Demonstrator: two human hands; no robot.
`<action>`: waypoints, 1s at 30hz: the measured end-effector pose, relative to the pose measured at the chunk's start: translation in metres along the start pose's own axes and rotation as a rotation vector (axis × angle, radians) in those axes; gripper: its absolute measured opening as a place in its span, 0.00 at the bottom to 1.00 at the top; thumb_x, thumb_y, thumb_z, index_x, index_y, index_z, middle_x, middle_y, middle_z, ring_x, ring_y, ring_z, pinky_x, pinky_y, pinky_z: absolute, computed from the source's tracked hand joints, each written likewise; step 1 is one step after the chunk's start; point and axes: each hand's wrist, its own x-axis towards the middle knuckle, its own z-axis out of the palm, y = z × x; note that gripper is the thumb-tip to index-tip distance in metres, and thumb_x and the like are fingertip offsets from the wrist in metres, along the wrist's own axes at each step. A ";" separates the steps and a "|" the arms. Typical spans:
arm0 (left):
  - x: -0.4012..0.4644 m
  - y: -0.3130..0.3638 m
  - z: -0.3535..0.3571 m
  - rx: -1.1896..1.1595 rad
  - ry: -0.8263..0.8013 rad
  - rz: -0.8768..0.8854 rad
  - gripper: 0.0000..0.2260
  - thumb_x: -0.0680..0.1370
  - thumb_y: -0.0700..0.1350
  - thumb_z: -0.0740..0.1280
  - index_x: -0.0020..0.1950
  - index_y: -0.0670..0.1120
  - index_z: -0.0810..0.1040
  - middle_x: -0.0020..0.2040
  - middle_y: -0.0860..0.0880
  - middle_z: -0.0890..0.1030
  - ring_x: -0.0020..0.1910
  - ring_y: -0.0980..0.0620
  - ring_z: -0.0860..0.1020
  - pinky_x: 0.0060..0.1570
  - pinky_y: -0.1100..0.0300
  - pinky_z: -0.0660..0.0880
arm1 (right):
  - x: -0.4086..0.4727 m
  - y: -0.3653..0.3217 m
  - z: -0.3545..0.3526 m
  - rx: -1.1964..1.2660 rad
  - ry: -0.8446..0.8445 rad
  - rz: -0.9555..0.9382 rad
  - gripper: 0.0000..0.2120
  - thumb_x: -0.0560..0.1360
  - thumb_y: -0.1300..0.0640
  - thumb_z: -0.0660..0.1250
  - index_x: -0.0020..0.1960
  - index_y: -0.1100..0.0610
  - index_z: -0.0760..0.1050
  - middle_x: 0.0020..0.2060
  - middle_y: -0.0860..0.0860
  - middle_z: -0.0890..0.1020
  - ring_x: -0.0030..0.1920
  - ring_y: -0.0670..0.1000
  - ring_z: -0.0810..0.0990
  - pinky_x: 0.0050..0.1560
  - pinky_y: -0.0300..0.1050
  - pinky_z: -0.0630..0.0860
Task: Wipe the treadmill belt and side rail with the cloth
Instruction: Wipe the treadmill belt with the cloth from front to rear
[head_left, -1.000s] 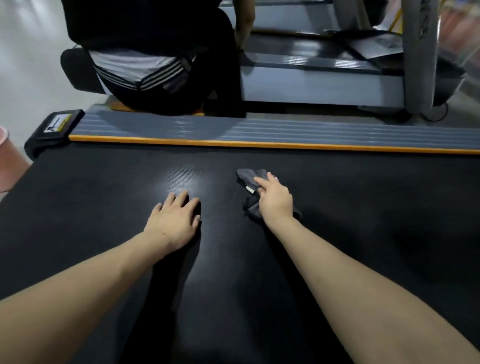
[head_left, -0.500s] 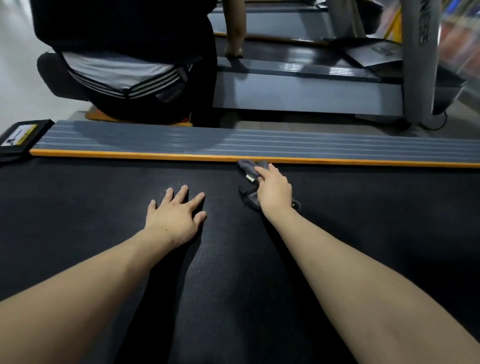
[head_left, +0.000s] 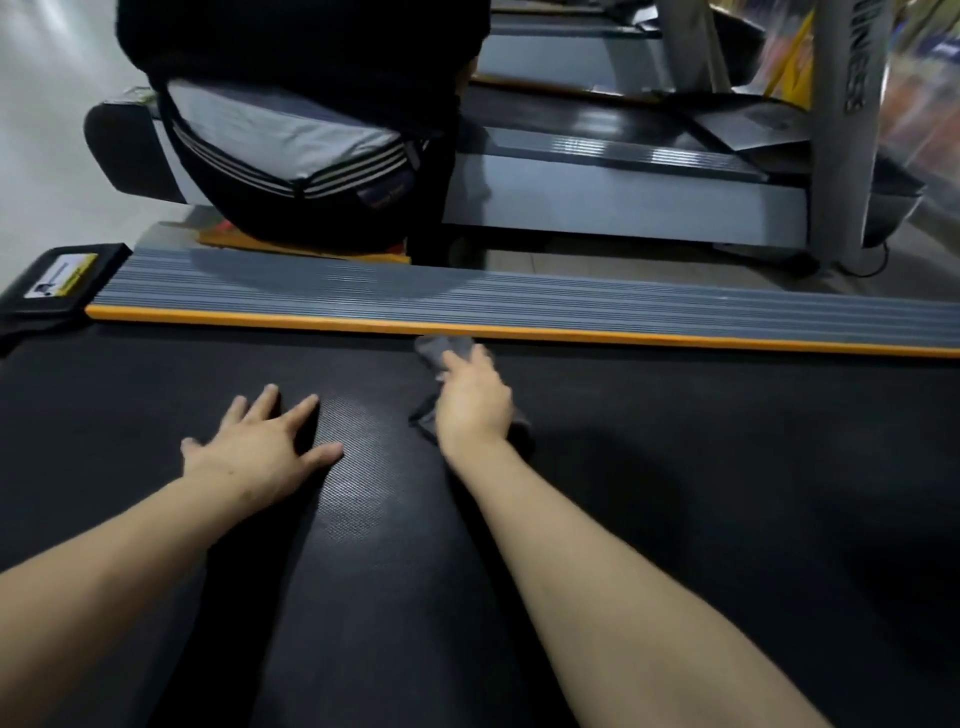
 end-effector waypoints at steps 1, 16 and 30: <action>-0.003 -0.010 -0.001 0.001 -0.002 0.017 0.38 0.73 0.77 0.55 0.79 0.67 0.50 0.83 0.55 0.45 0.82 0.49 0.44 0.72 0.29 0.55 | -0.004 -0.025 0.013 0.021 -0.018 -0.067 0.11 0.81 0.56 0.60 0.60 0.49 0.77 0.69 0.56 0.70 0.66 0.58 0.73 0.54 0.50 0.74; -0.002 -0.009 0.001 -0.014 -0.026 0.043 0.35 0.77 0.71 0.57 0.81 0.64 0.47 0.83 0.54 0.41 0.81 0.49 0.40 0.70 0.24 0.50 | 0.002 0.056 -0.025 0.005 0.070 0.174 0.17 0.81 0.56 0.60 0.68 0.50 0.76 0.71 0.52 0.73 0.66 0.59 0.74 0.60 0.46 0.70; -0.003 -0.011 0.002 0.001 -0.038 0.036 0.35 0.77 0.72 0.55 0.80 0.66 0.46 0.83 0.55 0.40 0.81 0.50 0.39 0.71 0.25 0.49 | 0.003 0.089 -0.044 -0.031 0.073 0.037 0.15 0.81 0.53 0.62 0.65 0.45 0.79 0.73 0.51 0.72 0.65 0.60 0.76 0.61 0.51 0.73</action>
